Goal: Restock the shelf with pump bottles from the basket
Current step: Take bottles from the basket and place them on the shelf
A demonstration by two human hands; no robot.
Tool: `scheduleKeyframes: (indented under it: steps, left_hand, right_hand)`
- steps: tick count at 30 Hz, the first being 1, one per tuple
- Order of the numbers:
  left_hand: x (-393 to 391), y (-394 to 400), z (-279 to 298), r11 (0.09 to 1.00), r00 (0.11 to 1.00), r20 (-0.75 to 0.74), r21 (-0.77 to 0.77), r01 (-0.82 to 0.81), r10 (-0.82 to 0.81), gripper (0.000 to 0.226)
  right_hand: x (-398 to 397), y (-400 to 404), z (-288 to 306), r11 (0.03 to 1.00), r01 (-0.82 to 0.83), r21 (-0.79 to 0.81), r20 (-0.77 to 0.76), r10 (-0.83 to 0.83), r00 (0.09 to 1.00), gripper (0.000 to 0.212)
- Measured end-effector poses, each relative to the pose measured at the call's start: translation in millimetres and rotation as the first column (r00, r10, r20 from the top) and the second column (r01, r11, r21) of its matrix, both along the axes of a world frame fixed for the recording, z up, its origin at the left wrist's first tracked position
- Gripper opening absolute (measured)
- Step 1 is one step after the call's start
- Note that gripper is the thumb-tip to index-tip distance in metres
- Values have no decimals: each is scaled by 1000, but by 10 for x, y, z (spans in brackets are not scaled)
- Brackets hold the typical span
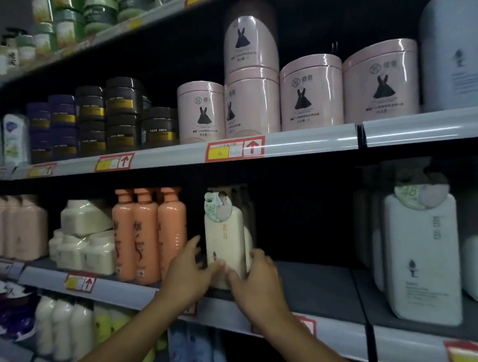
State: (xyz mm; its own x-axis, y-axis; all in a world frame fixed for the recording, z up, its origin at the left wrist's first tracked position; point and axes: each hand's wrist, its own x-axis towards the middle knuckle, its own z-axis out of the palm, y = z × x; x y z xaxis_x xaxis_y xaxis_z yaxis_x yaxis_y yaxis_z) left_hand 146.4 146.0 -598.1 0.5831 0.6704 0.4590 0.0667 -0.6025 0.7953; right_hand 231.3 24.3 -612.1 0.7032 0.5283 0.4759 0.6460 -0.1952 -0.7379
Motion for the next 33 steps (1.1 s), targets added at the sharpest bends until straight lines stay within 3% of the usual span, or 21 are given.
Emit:
scheduleKeyframes:
  steps: [4,8,10,12,15,17,19,21,24,26,29,31,33]
  left_hand:
    - [-155,-525,215,998,990,143,55,15,-23,56]
    - [-270,-1371,-13,994,948,299,14,108,-107,30]
    - [-316,-1931,-506,963,943,247,-98,253,-222,24]
    - [-389,-2615,-1160,867,910,140,-275,415,-391,21]
    - [-433,-3548,-2089,693,786,-24,-489,530,-617,24]
    - [-425,-4053,-2583,600,678,-105,-576,555,-727,21]
    - [-352,-4411,-2902,543,605,-150,-642,541,-782,20]
    - [-259,-4621,-3151,552,548,-235,-642,533,-803,23]
    - [-145,-4751,-3387,593,521,-321,-612,523,-791,26]
    - [-60,-4824,-3477,605,514,-345,-605,518,-785,26]
    - [93,-4976,-3482,590,490,-347,-606,533,-800,24]
    - [187,-5072,-3466,572,474,-336,-611,548,-814,21]
    - [245,-5146,-3458,559,450,-340,-600,573,-826,20]
  right_hand:
    - [-31,-496,93,998,0,69,98,-7,995,56]
    - [-228,-1503,-200,986,-77,150,193,47,980,37]
    - [-327,-2217,-614,990,-87,110,232,59,971,26]
    - [-342,-3079,-1149,997,-42,-60,253,56,966,20]
    - [-180,-4401,-2025,956,148,-255,49,-140,989,36]
    - [-74,-5290,-2583,861,362,-356,-120,-427,896,44]
    - [31,-6049,-3000,679,505,-533,-103,-645,757,46]
    - [109,-6476,-3296,502,385,-775,-84,-684,725,44]
    - [135,-6724,-3544,414,242,-877,-138,-700,700,20]
    - [136,-6816,-3700,398,293,-869,-111,-735,669,52]
    - [184,-6739,-3828,475,317,-821,-145,-710,690,94]
    - [295,-6625,-3887,529,285,-799,-180,-663,727,99]
    - [379,-6546,-3963,513,281,-811,-163,-660,733,97]
